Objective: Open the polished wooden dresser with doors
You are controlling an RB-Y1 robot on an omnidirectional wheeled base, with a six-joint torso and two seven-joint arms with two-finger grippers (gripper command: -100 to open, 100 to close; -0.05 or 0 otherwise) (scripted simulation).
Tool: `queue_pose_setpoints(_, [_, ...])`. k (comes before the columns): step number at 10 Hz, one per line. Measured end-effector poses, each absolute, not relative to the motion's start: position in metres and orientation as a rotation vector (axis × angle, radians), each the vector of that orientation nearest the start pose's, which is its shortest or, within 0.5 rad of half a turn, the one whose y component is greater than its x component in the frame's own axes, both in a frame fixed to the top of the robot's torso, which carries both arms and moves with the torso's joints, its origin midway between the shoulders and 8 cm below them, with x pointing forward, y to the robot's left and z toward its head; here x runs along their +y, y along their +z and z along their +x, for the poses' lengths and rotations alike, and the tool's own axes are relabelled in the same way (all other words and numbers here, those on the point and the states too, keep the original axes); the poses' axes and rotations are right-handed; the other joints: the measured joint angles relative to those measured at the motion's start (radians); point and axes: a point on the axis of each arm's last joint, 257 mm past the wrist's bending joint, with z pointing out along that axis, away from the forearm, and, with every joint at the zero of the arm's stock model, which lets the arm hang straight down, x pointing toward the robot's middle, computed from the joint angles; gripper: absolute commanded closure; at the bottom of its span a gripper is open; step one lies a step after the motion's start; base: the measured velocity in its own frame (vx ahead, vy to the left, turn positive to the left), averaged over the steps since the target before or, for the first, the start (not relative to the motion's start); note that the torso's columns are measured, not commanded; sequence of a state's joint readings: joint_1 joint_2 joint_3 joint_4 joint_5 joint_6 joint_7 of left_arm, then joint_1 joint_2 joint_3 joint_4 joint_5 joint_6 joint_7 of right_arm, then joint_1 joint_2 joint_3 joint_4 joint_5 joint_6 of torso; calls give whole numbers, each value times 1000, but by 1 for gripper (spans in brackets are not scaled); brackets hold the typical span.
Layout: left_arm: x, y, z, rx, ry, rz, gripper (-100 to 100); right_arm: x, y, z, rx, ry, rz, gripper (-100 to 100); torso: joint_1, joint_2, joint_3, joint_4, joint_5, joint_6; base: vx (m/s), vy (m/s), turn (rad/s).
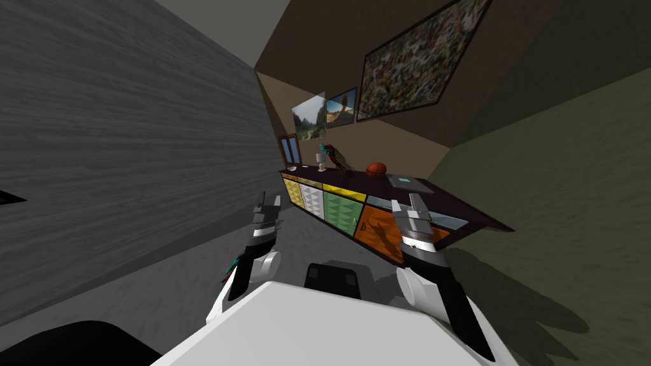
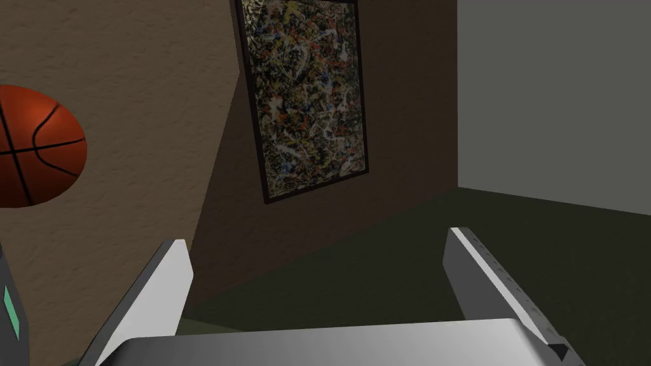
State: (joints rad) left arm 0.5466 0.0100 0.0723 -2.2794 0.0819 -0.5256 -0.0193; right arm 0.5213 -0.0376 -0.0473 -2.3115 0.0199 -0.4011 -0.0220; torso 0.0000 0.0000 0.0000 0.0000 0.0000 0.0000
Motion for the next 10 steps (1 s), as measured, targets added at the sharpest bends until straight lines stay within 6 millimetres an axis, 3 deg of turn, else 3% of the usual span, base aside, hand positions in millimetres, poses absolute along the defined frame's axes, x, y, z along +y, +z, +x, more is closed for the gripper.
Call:
queue_pose_setpoints(2, [316,17,329,581,-1241,-695,0,-294,13,350,702,1234,692,0,0,104,-209,105,0,0,0,0,0])
queue_pose_setpoints(9, [316,17,329,581,-1241,-695,0,-294,14,350,702,1234,691,0,0,618,-1234,617,0,0,0,0,0])
queue_pose_setpoints(10, [316,17,329,581,-1242,-695,0,-294,14,350,702,1234,691,-100,0,691,-1382,691,0,0,26,6,-3])
